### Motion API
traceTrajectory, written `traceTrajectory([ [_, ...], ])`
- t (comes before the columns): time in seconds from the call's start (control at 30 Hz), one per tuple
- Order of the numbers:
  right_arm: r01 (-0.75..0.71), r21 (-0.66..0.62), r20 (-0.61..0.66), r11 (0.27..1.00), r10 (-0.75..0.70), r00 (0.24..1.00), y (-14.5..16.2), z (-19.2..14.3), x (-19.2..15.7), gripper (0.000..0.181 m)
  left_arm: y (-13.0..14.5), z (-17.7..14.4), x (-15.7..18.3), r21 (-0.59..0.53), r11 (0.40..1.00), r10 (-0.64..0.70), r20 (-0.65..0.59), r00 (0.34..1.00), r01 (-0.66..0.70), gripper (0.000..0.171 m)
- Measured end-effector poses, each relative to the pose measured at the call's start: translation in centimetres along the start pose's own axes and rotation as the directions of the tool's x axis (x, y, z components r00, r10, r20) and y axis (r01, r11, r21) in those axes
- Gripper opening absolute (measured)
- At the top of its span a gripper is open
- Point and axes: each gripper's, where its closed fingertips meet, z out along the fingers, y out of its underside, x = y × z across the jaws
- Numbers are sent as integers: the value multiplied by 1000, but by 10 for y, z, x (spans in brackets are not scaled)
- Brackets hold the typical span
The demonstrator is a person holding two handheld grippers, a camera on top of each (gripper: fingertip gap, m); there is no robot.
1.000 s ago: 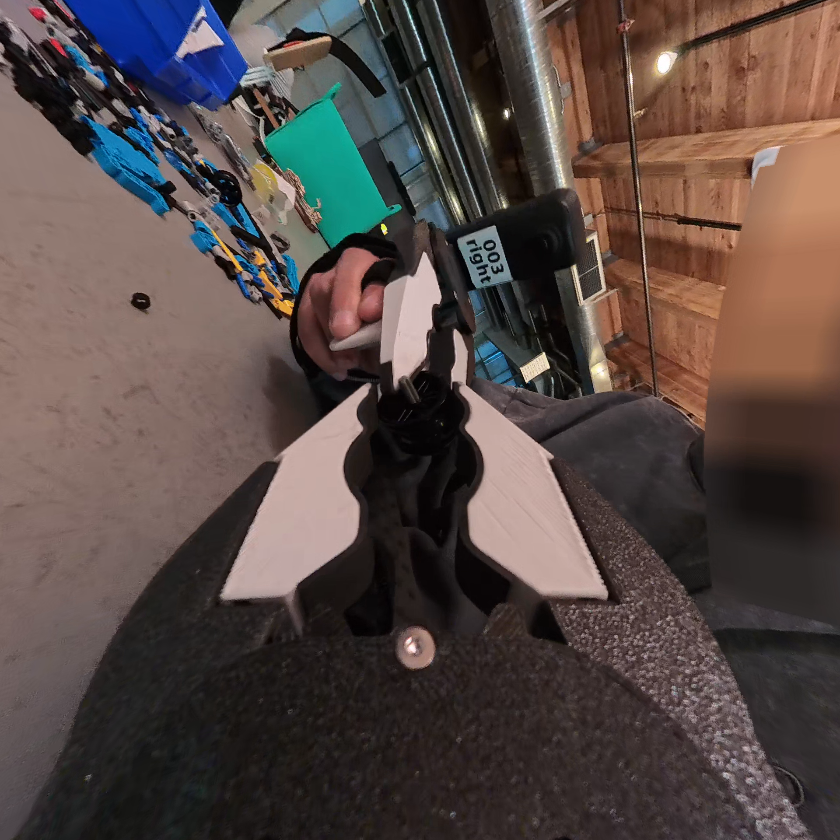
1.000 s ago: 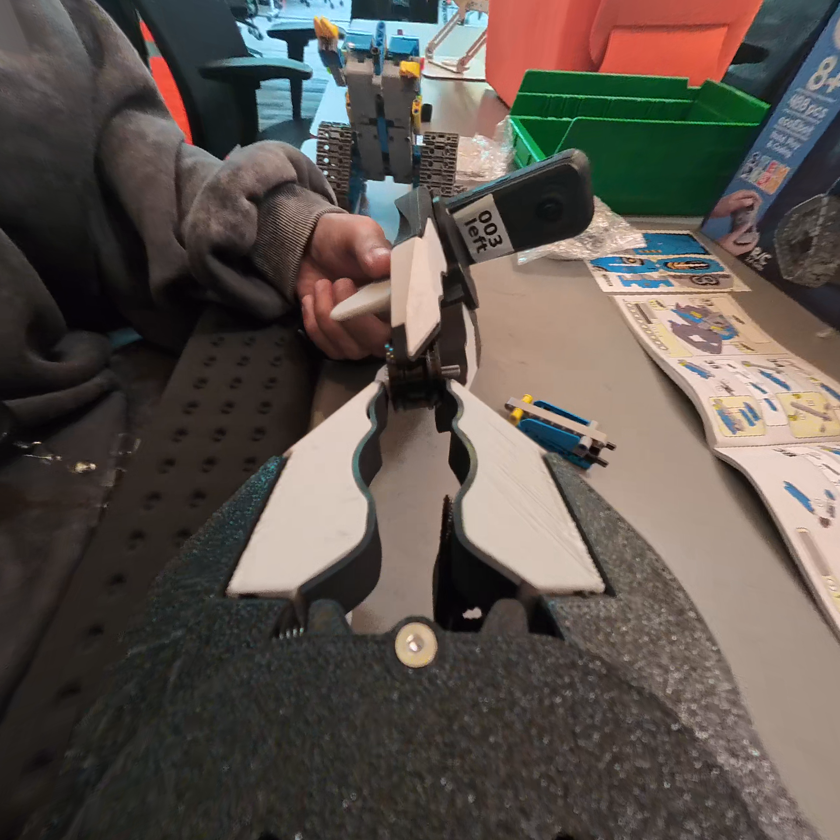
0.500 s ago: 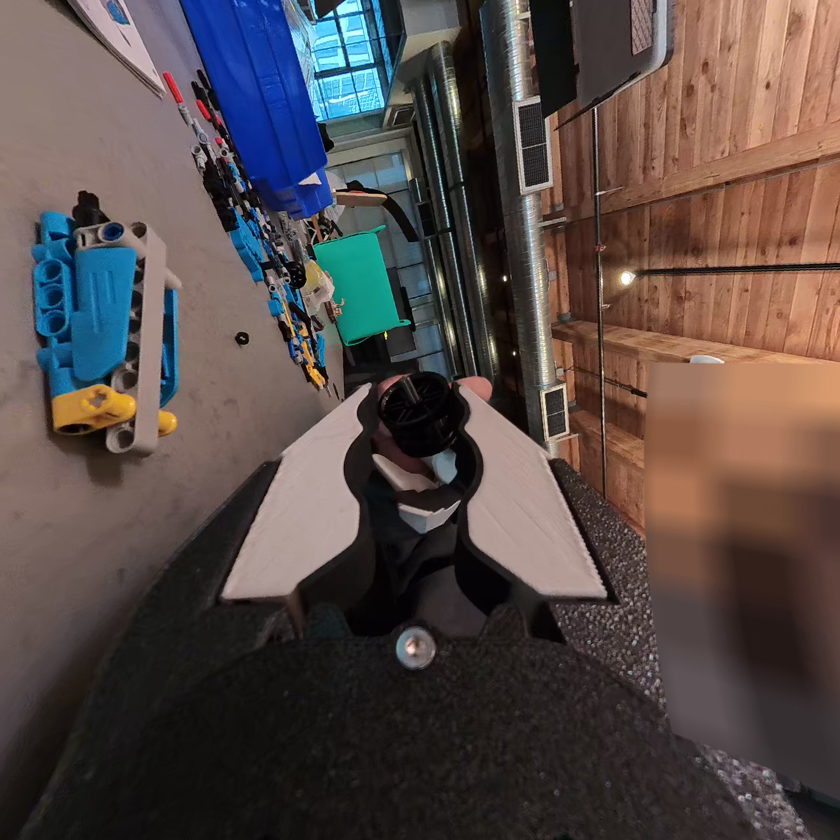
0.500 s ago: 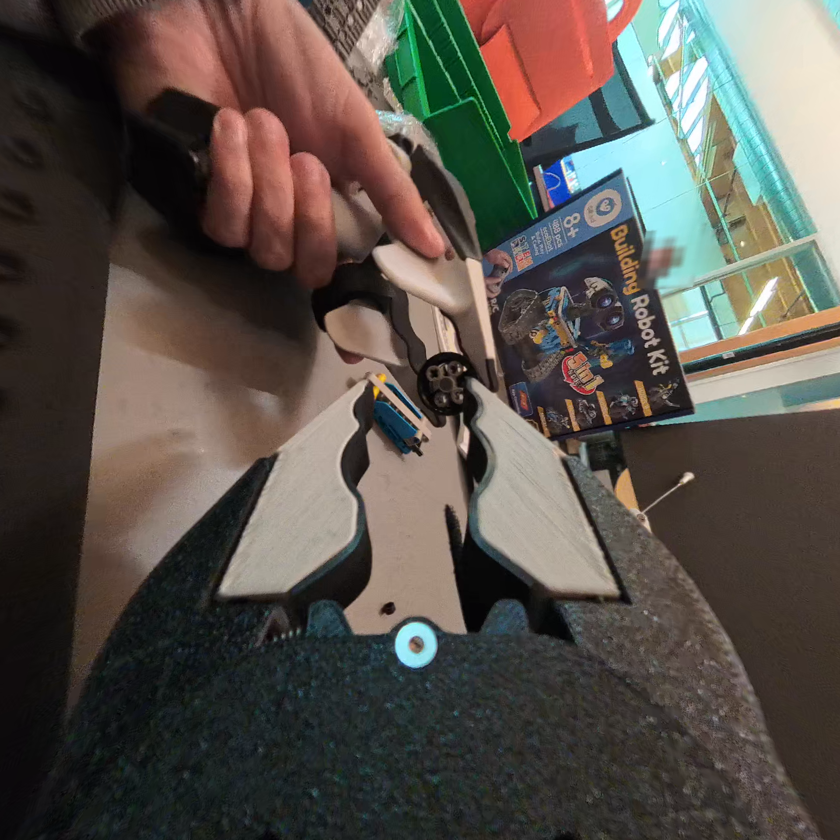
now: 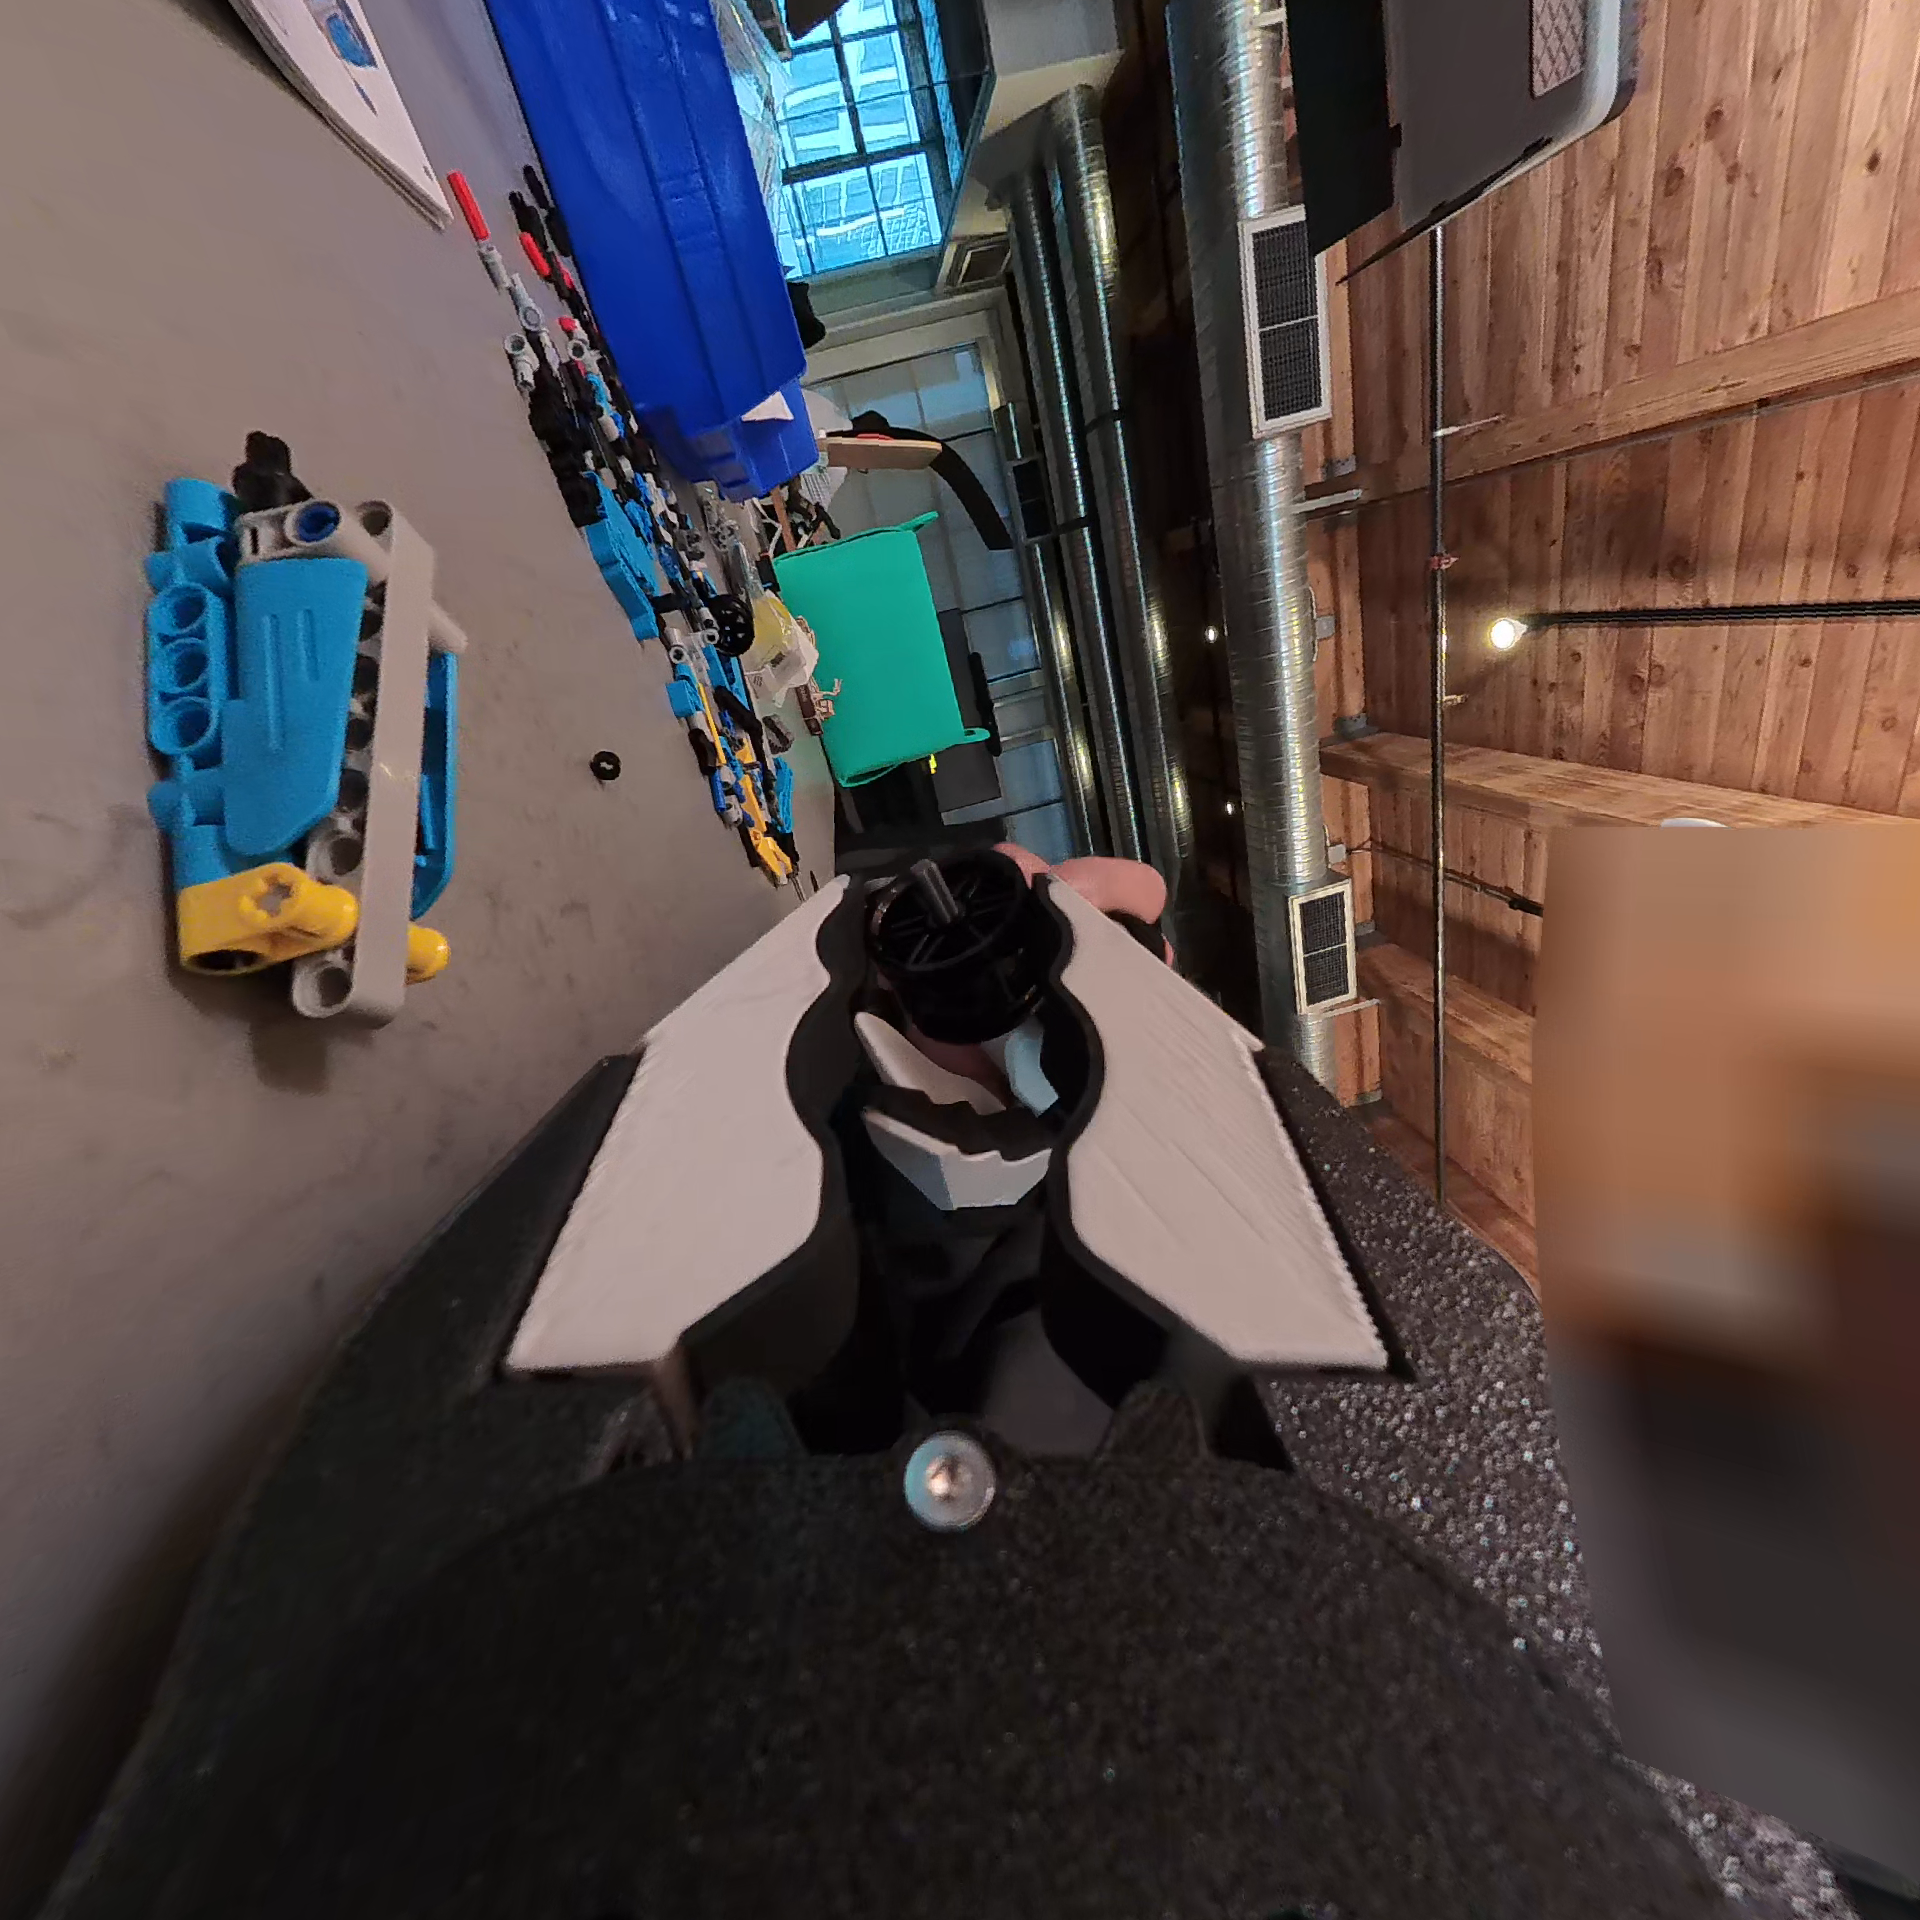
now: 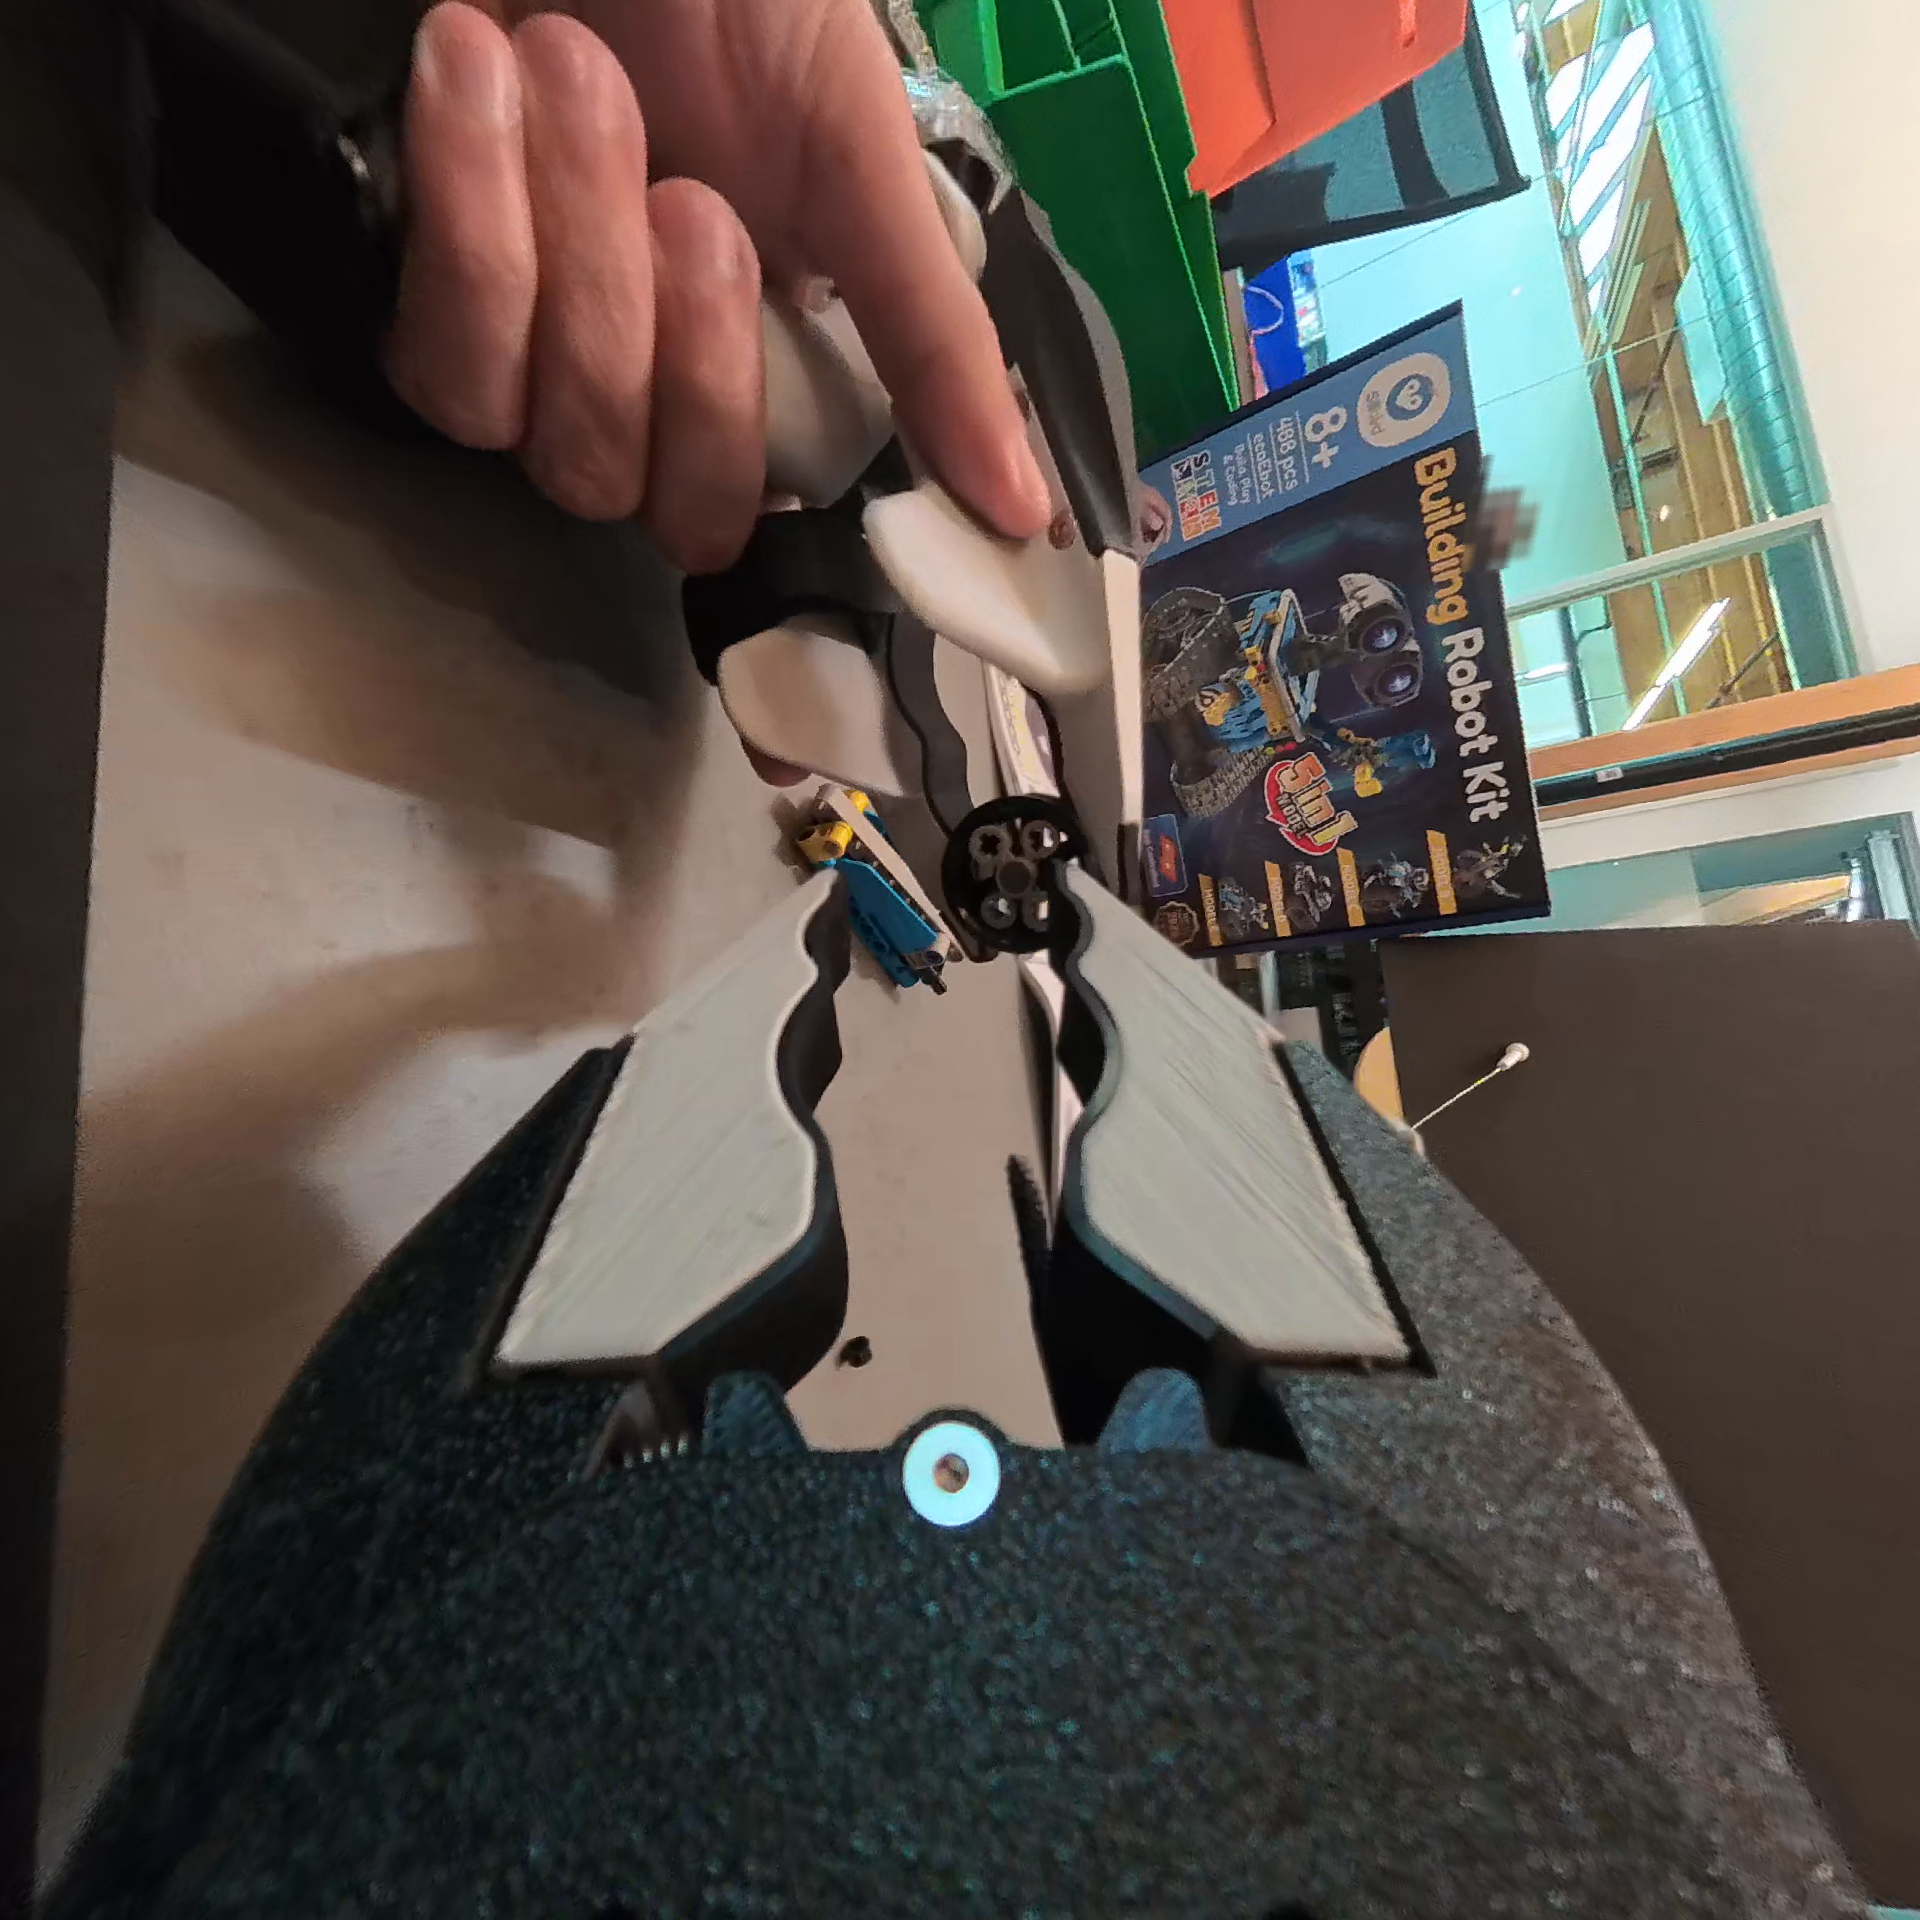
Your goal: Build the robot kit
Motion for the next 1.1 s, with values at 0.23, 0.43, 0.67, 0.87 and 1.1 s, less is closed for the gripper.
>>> traceTrajectory([
  [0.23, -146, -1, 31, 989, 146, 989, 0, 2, 4, 28, -2, -1, 0, 9, 1000, -22, -11, 1000, 22, 30],
  [0.43, -404, 27, 51, 915, 402, 914, -8, 4, 14, 25, -7, -4, 8, 56, 996, -59, -89, 994, 64, 30],
  [0.67, -107, -97, -151, 990, 91, 984, 1, 11, 21, 9, -9, -3, 2, 85, 985, -142, -102, 985, 151, 30],
  [0.87, -96, -119, -113, 988, 83, 990, 3, 12, 20, 7, -10, -3, 0, 93, 985, -135, -86, 987, 142, 31],
  [1.1, -309, -16, -35, 951, 309, 951, -3, 5, 25, 6, -7, -2, 12, 85, 988, -118, -153, 981, 132, 29],
])
